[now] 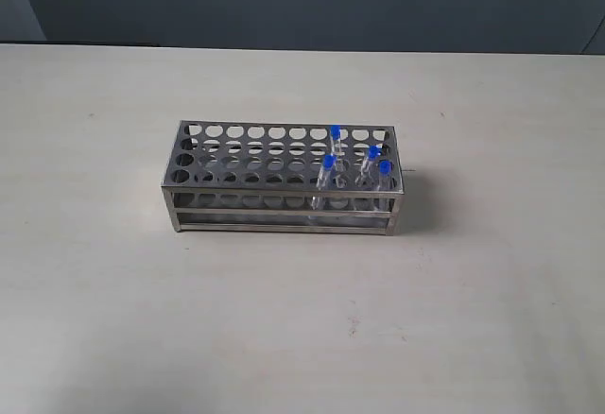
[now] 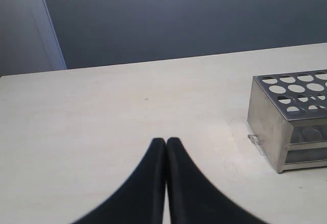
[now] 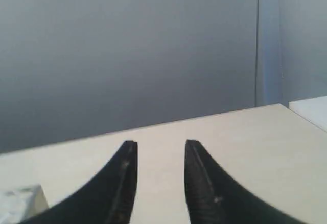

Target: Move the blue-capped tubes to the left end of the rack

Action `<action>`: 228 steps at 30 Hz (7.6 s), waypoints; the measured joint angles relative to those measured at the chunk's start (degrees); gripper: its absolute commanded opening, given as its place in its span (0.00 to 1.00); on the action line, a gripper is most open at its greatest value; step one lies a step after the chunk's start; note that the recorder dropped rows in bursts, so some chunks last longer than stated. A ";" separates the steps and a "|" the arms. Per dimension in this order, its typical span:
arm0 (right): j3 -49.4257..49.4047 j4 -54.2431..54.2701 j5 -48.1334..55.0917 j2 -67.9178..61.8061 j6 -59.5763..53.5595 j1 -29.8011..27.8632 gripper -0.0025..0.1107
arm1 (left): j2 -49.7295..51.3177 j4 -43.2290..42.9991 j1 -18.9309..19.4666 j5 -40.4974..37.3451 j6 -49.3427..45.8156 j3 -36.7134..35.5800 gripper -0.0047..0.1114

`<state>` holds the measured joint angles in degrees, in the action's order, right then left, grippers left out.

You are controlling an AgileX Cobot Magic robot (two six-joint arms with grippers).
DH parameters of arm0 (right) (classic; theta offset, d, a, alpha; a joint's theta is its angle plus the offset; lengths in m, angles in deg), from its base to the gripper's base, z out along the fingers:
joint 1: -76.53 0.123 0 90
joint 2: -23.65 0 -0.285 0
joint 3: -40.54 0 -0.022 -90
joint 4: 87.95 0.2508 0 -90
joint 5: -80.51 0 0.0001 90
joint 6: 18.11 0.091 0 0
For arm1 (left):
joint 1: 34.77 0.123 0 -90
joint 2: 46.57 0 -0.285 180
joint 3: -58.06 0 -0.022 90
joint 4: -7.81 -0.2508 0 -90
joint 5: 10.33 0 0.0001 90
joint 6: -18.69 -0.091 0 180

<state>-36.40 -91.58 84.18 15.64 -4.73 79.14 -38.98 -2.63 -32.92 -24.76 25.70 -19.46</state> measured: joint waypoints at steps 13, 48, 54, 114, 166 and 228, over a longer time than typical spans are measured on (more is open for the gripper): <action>0.34 25.56 -10.89 0.00 10.70 0.00 0.30 | 0.00 0.00 0.00 0.00 0.00 0.00 0.05; 43.82 -22.89 -4.69 -51.72 8.04 14.68 0.01 | 0.00 0.00 0.00 0.00 0.00 0.00 0.05; 26.53 -20.45 -12.78 -54.26 8.18 26.15 0.01 | 0.00 0.00 0.00 0.00 0.00 0.00 0.05; 22.67 -15.39 -53.47 -98.22 -7.06 27.02 0.53 | 0.00 0.00 0.00 0.00 0.00 0.00 0.05; 22.99 -15.28 -49.33 -96.96 -4.67 27.02 0.02 | 0.00 0.00 0.00 0.00 0.00 0.00 0.05; 76.86 -41.29 -26.93 -117.47 25.41 43.74 0.02 | 0.00 0.00 0.00 0.00 0.00 0.00 0.05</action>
<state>40.46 -132.87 57.26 -101.83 20.69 122.89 -38.98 -2.63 -32.92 -24.76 25.70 -19.46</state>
